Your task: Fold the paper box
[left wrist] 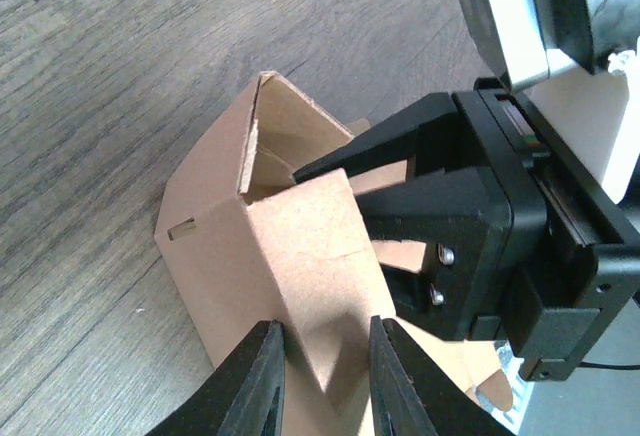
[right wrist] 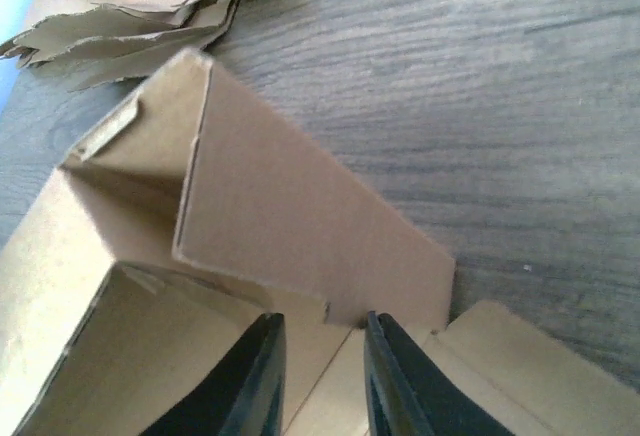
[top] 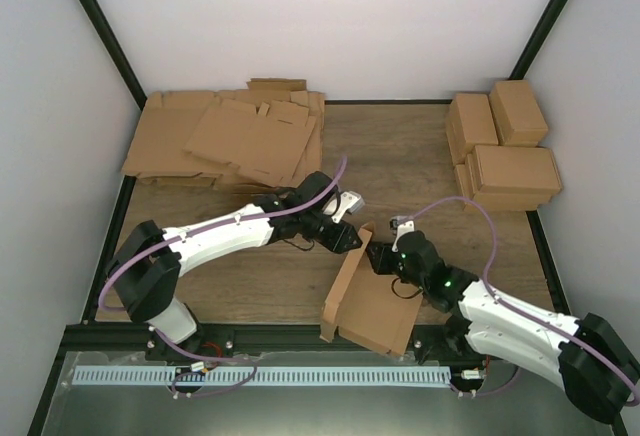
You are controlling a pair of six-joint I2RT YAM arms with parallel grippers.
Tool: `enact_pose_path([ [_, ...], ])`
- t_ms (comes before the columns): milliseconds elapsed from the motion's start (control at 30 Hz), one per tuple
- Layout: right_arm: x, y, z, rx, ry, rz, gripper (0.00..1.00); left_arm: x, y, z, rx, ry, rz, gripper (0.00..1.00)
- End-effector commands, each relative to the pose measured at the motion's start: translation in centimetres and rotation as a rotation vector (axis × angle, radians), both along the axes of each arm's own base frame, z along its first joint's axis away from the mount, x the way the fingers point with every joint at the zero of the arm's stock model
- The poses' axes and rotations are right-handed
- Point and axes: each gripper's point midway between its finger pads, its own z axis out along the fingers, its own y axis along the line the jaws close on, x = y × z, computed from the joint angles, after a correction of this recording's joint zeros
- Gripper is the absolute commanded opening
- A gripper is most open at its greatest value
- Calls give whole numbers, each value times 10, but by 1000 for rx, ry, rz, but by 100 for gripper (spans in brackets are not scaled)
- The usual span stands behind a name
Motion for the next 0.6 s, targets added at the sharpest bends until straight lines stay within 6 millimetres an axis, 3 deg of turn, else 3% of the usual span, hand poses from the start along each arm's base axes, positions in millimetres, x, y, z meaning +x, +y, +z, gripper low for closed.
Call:
enact_pose_path([
  [0, -8, 5, 7, -8, -19, 48, 26, 6, -2, -13, 40, -20, 7, 25],
  [233, -7, -14, 21, -57, -37, -15, 35, 9, -1, -11, 56, -38, 10, 25],
  [567, 10, -34, 50, -89, -92, -59, 36, 10, -2, -12, 56, -34, 9, 25],
])
